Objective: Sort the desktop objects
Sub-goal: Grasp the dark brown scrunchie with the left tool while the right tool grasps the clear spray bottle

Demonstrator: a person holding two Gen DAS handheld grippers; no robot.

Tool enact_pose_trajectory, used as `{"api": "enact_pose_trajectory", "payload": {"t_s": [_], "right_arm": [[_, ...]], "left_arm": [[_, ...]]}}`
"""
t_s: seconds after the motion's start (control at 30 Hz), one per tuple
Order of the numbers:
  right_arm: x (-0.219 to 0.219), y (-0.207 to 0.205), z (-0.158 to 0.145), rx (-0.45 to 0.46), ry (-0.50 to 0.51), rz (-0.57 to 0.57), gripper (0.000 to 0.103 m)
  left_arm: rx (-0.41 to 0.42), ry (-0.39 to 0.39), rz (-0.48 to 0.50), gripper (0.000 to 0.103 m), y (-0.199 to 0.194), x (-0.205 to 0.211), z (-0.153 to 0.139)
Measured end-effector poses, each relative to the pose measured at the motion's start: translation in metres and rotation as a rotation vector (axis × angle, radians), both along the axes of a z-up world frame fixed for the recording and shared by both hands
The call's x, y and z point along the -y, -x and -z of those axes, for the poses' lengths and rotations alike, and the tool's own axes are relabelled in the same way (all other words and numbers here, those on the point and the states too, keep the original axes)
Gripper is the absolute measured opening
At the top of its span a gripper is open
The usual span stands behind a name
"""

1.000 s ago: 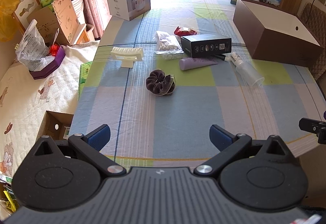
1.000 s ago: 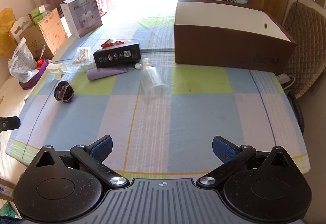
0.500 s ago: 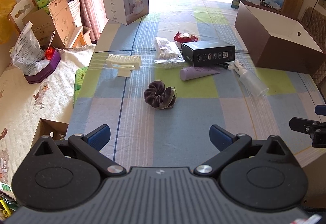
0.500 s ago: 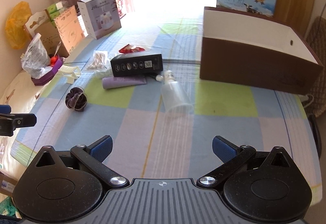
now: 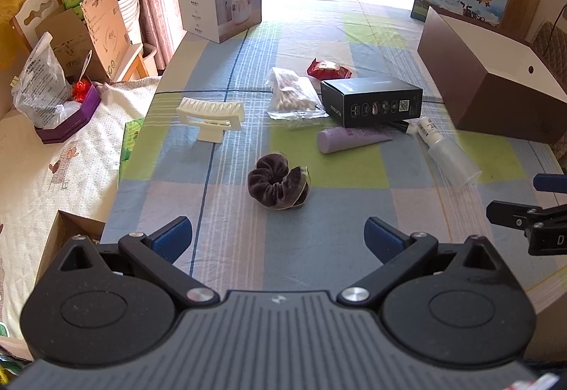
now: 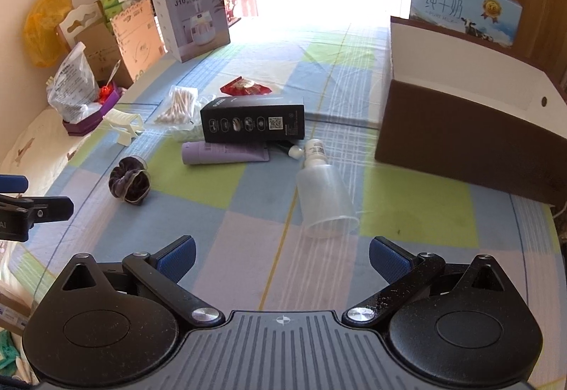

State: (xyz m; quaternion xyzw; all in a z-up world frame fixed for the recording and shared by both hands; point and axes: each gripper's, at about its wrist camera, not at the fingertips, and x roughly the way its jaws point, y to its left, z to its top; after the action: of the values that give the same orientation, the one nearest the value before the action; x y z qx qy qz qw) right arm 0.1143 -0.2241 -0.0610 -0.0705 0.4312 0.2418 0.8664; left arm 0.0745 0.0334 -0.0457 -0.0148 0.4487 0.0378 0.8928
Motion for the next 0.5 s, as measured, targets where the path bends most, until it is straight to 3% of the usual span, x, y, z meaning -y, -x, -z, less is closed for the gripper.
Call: {"api": "enact_pose_trajectory", "payload": {"t_s": [0.5], "right_arm": [[0.006, -0.048, 0.036, 0.022, -0.062, -0.021, 0.101]], "left_arm": [[-0.004, -0.007, 0.005, 0.102, -0.033, -0.001, 0.034]]}}
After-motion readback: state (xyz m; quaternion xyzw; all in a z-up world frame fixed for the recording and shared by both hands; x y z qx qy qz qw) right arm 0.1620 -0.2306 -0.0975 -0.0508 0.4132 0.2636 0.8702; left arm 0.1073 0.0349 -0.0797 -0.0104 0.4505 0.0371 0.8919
